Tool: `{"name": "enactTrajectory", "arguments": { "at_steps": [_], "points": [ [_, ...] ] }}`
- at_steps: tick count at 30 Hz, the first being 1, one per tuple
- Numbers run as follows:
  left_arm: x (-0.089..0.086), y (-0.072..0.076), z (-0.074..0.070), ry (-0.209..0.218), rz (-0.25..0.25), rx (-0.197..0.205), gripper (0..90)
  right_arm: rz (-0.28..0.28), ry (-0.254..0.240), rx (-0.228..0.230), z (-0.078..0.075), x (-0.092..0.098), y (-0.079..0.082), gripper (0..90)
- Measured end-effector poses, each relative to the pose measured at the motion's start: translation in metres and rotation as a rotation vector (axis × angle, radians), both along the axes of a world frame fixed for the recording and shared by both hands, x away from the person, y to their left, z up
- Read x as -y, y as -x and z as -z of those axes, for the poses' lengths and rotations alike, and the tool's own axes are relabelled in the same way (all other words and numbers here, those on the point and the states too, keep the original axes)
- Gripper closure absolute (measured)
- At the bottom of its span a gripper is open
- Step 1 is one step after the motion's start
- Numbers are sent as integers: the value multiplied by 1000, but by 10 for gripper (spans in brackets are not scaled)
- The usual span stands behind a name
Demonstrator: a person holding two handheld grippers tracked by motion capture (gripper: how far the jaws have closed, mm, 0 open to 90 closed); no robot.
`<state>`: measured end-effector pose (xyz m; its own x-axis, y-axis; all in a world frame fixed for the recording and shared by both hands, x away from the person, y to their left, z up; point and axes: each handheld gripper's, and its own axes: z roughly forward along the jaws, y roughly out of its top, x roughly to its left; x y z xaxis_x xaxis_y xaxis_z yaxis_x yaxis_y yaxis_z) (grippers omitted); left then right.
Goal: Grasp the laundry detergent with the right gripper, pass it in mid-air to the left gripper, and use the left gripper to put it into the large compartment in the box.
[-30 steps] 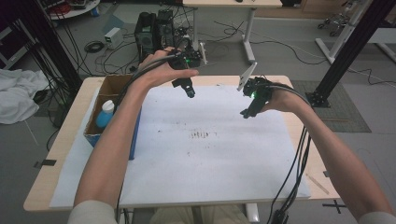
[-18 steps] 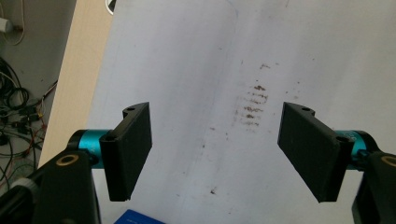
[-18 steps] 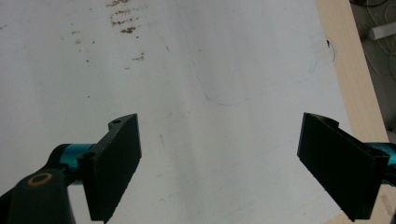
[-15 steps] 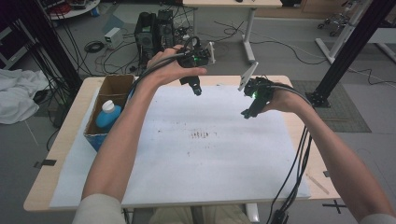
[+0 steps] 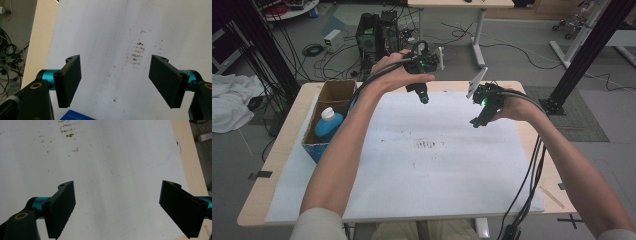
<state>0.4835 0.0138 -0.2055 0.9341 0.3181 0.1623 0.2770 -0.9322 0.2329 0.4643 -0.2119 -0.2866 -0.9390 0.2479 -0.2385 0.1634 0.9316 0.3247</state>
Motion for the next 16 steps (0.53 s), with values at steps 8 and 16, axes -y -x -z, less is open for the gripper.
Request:
{"name": "enactTrajectory", "arguments": {
  "at_steps": [8, 16],
  "points": [
    [2, 2, 1, -5, -3, -1, 263, 2, 2, 2, -1, 0, 1, 128],
    [5, 3, 1, -16, -6, 3, 263, 8, -7, 4, -2, 2, 2, 128]
  ]
}}
